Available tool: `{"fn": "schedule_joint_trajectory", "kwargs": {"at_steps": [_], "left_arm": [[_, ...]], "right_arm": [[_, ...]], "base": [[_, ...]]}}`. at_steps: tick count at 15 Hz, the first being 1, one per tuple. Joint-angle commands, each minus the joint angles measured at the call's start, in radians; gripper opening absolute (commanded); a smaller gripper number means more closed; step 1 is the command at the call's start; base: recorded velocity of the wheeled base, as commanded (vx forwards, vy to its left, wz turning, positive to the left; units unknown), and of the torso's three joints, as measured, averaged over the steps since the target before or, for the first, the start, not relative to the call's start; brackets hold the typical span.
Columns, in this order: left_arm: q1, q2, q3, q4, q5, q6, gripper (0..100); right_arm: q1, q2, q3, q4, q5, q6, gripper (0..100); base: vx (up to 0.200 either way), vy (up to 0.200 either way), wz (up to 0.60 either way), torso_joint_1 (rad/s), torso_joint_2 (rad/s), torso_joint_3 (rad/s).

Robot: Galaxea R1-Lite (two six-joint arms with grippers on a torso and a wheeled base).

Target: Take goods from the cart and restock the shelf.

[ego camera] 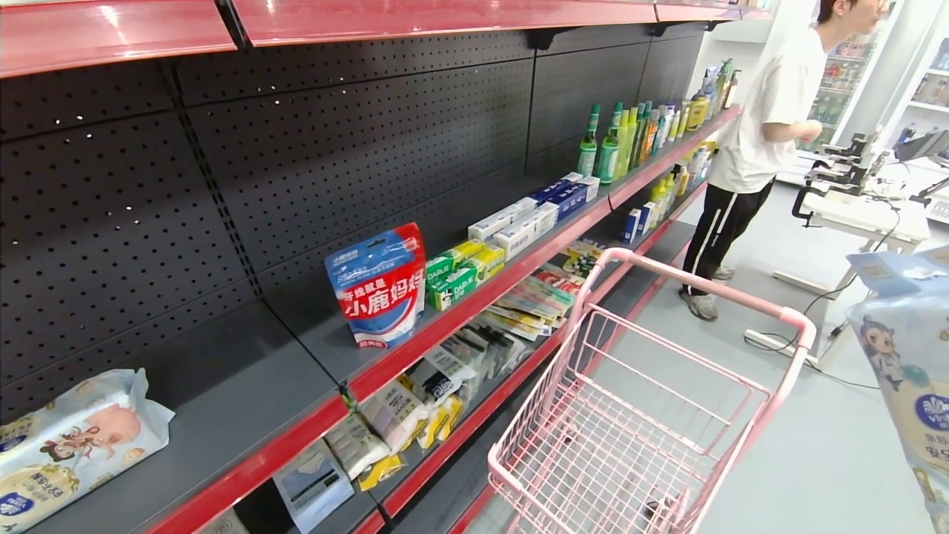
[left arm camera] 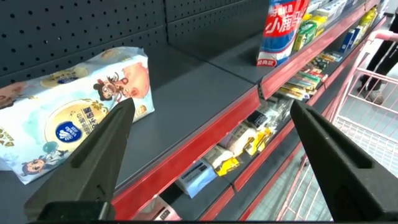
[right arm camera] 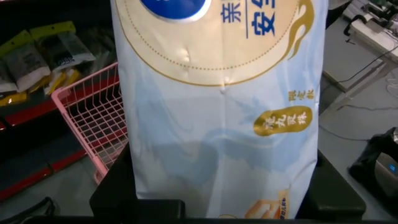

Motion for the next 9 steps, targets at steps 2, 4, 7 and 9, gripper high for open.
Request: {"fn": "schedule_joint_trajectory", "kwargs": {"at_steps": [2, 4, 7, 9], "left_arm": [[0.000, 0.000, -0.001, 0.000, 0.000, 0.000, 100], [0.000, 0.000, -0.001, 0.000, 0.000, -0.005, 100], [0.000, 0.000, -0.001, 0.000, 0.000, -0.005, 100], [0.000, 0.000, -0.001, 0.000, 0.000, -0.005, 100]], "right_arm": [[0.000, 0.005, 0.003, 0.001, 0.006, -0.003, 0], [-0.001, 0.006, 0.006, 0.001, 0.000, -0.003, 0], [-0.003, 0.005, 0.012, 0.001, -0.005, -0.003, 0], [-0.001, 0.006, 0.017, 0.001, -0.001, -0.005, 0]], "base": [[0.000, 0.000, 0.00, 0.088, -0.17, -0.085], [0.000, 0.000, 0.00, 0.000, 0.00, 0.000], [0.000, 0.000, 0.40, 0.000, 0.00, -0.002], [0.000, 0.000, 0.60, 0.000, 0.00, 0.000]]}}
